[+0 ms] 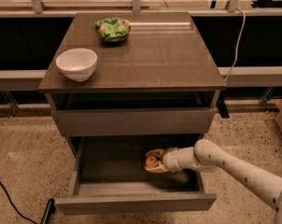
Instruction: Place orange into middle drawer
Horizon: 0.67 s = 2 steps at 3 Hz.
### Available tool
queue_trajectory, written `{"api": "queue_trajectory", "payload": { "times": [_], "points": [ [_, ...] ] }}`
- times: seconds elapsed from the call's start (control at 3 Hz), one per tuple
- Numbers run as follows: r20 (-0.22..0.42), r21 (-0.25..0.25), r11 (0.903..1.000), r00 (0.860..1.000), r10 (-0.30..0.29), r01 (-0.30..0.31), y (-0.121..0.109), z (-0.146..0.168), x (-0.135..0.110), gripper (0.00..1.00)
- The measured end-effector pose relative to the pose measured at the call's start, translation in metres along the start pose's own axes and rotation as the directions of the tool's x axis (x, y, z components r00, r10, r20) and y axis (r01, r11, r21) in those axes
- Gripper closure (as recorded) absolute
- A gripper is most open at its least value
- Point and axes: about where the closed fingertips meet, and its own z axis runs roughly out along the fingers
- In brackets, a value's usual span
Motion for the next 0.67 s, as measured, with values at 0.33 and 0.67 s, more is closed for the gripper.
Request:
{"api": "queue_trajectory", "payload": {
  "times": [0.33,0.67],
  "points": [
    [0.029,-0.025,0.9997,1.000,-0.001,0.002,-0.0025,0.0092,0.0110,1.00],
    [0.037,-0.041,0.9992,0.999,0.003,-0.002,-0.0028,0.0145,0.0192,0.85]
  ]
}}
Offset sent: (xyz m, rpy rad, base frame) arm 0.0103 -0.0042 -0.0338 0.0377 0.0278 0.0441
